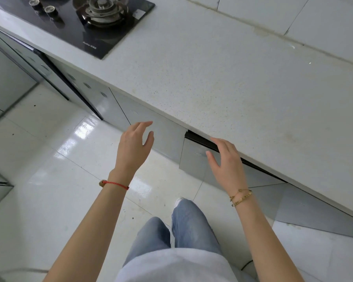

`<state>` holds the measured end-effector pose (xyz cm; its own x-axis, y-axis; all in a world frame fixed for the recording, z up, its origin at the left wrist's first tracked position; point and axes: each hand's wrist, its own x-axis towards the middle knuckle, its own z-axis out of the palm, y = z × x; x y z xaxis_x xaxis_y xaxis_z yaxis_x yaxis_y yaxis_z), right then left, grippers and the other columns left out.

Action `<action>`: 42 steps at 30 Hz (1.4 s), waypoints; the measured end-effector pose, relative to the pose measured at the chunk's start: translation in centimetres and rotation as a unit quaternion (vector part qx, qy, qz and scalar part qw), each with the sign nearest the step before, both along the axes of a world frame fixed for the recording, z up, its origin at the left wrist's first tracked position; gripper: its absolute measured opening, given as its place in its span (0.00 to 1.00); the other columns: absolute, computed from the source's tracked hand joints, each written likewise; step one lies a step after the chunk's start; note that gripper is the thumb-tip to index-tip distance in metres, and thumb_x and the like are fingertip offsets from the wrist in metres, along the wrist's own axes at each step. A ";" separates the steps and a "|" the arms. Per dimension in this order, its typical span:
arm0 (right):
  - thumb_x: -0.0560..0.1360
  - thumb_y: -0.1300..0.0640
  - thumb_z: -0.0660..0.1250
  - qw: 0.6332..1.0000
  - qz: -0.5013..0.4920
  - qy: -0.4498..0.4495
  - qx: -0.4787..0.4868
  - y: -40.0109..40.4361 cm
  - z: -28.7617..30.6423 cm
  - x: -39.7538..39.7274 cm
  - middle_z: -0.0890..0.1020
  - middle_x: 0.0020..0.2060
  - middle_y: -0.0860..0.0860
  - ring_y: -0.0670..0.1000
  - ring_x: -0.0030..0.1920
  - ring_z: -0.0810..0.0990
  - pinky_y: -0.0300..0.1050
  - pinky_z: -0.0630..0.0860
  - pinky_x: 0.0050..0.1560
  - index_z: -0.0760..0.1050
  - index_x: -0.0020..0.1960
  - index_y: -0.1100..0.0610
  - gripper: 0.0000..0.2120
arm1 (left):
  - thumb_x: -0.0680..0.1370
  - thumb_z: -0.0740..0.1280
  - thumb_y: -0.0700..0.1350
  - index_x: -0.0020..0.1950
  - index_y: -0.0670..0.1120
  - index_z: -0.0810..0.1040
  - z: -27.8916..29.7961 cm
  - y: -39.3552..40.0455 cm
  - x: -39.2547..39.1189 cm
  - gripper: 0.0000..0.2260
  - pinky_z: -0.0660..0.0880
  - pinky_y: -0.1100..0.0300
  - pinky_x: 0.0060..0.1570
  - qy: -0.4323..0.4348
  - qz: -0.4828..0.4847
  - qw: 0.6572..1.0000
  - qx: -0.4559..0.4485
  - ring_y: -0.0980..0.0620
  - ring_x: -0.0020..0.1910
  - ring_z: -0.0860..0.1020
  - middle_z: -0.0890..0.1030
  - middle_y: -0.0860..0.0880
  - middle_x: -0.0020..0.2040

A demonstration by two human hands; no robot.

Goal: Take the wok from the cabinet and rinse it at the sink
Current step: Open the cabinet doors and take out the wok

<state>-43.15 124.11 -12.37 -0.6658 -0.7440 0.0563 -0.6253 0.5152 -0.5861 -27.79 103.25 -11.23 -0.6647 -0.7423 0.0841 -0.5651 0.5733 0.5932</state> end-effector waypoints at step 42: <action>0.80 0.50 0.64 0.953 0.012 0.202 -0.223 -8.4 -27.8 0.8 0.73 0.65 0.45 0.43 0.68 0.68 0.28 0.59 0.67 0.67 0.72 0.53 0.22 | 0.78 0.69 0.42 0.50 0.49 0.83 -23.0 -4.0 -9.7 0.05 0.75 0.61 0.53 0.437 -0.076 0.850 0.283 0.60 0.46 0.82 0.84 0.53 0.45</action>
